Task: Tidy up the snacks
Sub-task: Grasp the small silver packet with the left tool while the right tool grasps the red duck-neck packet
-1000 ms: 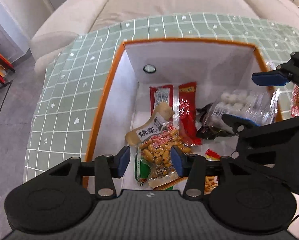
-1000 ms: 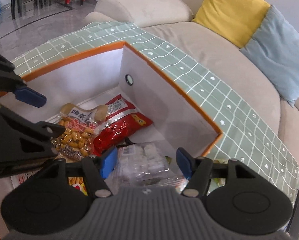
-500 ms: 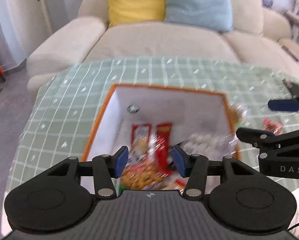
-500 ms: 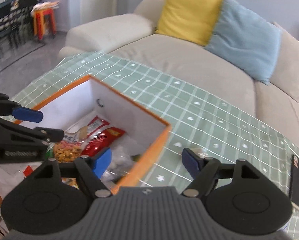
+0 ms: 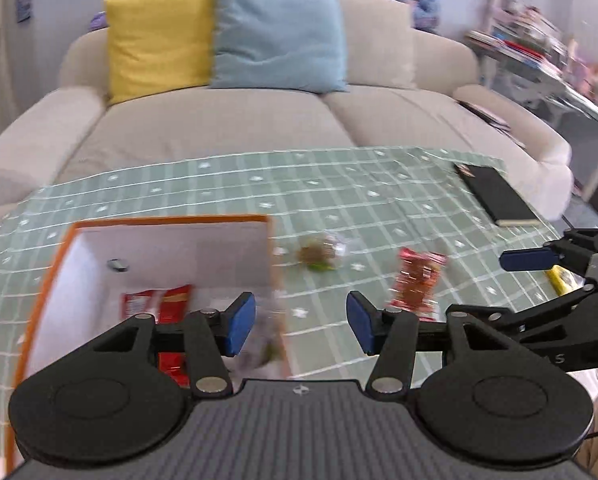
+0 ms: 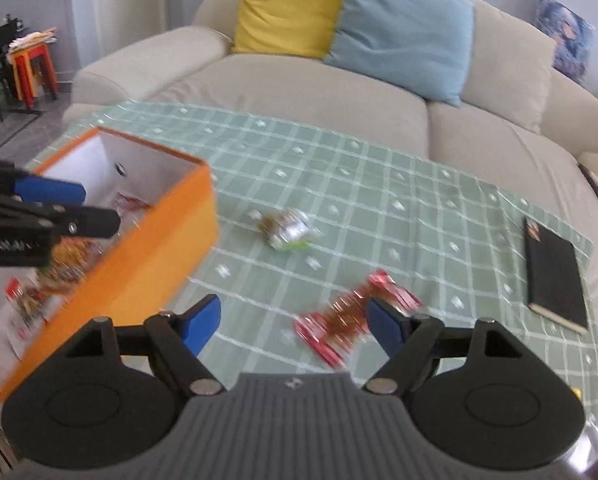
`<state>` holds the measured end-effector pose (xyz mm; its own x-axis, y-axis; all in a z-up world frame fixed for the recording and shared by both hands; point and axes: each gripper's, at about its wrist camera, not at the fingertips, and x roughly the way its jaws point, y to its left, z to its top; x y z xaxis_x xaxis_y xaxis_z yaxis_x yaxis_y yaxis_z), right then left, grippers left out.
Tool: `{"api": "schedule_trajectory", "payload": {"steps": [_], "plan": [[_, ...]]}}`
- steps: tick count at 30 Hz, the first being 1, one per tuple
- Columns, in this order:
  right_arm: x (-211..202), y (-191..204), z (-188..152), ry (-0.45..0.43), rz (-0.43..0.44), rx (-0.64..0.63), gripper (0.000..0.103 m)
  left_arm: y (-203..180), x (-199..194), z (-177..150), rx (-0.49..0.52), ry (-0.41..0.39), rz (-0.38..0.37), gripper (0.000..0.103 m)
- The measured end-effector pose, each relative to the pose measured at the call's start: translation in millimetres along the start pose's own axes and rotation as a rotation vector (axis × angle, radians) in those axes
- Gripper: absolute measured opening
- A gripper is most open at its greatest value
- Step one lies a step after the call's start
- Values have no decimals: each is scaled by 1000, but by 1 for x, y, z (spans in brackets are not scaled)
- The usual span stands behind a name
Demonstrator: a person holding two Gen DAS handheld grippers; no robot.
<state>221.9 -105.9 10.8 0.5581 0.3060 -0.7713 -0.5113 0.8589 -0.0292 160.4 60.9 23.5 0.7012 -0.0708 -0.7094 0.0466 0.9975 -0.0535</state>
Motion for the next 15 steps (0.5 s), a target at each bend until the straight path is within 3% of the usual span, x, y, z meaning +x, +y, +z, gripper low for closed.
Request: {"api": "schedule_trajectory", "payload": {"steps": [6, 15], "plan": [[14, -32, -36, 65, -11, 48, 79, -40, 21, -4, 67, 59, -41, 62], [44, -69, -60, 97, -17, 177, 79, -50, 52, -5, 61, 106, -16, 68]]}}
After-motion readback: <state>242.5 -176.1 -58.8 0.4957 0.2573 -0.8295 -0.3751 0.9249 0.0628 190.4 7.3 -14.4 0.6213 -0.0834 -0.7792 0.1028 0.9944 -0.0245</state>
